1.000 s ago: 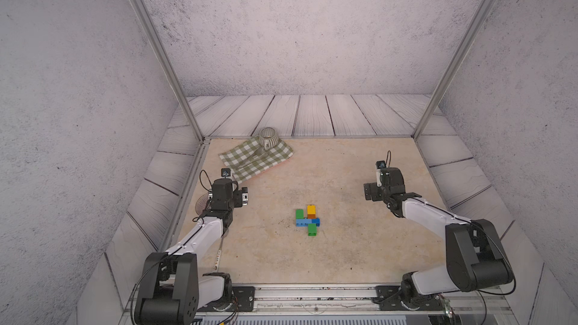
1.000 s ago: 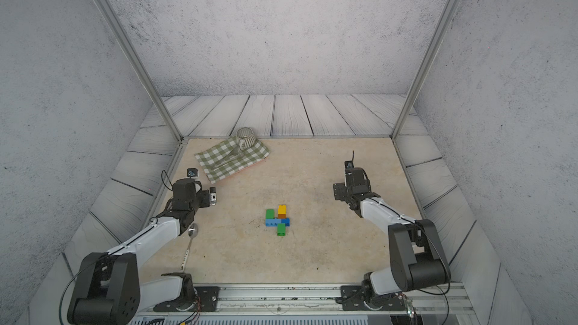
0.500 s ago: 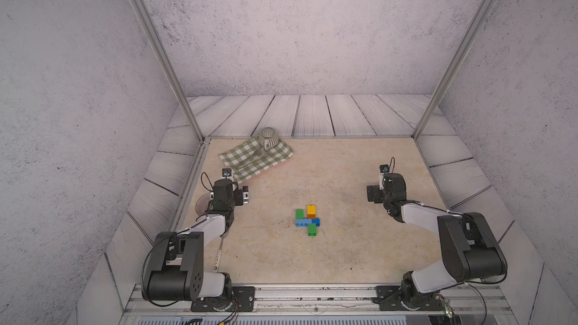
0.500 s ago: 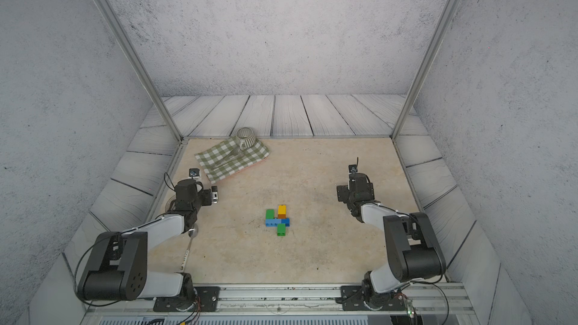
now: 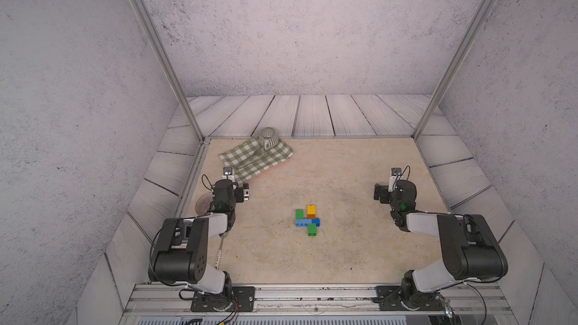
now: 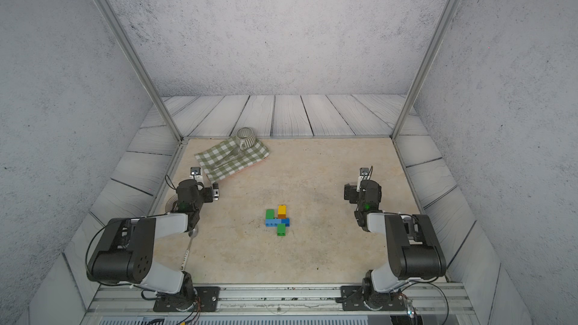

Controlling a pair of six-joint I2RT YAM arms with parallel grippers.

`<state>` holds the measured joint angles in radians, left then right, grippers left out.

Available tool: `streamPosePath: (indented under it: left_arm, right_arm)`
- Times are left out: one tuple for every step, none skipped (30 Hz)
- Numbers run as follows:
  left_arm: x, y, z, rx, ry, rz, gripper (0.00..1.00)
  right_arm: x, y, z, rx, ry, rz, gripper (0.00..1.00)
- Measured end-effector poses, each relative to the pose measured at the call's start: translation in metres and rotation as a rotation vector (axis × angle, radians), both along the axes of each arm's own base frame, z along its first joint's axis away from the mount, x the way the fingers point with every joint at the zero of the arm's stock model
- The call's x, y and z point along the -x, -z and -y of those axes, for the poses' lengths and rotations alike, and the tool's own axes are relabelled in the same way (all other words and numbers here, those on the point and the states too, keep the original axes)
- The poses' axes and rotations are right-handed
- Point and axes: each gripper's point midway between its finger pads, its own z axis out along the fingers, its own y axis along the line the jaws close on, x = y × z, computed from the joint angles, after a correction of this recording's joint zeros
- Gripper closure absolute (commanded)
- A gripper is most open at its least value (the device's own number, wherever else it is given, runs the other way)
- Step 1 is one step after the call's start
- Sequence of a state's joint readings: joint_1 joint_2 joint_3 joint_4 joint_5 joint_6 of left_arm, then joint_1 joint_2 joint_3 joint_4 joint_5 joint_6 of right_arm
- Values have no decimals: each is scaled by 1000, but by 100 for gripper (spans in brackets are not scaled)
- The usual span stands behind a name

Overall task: Assemble the number 4 with lego
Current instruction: Reset both arms

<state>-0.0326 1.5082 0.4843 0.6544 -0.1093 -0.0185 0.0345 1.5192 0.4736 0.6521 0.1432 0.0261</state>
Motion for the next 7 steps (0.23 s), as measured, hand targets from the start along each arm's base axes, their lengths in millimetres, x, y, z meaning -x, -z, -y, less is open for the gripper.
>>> streamPosePath:
  left_arm:
    - [-1,-1,0,1,0,6,0]
    - [-1,-2,0,0,0,11,0]
    - [-2,-3,0,0,0,15,0]
    - [-2,-4,0,0,0,19,0]
    - [-2,-5,0,1,0,23,0]
    - [-2,-5,0,1,-1,24,1]
    - [-3,-6,0,1,0,26,1]
  right_arm:
    - [-1,-1,-1,-2,-3,6,1]
    - [-1,-2,-1,-2,-4,11,1]
    - [-2,-3,-1,-3,-5,14,1]
    - [-2,-4,-1,-4,-6,16,1]
    - [-2,-4,-1,-4,-6,18,1]
    - [-2,-4,-1,-4,-6,19,1]
    - [-2,-4,-1,-4,-6,19,1]
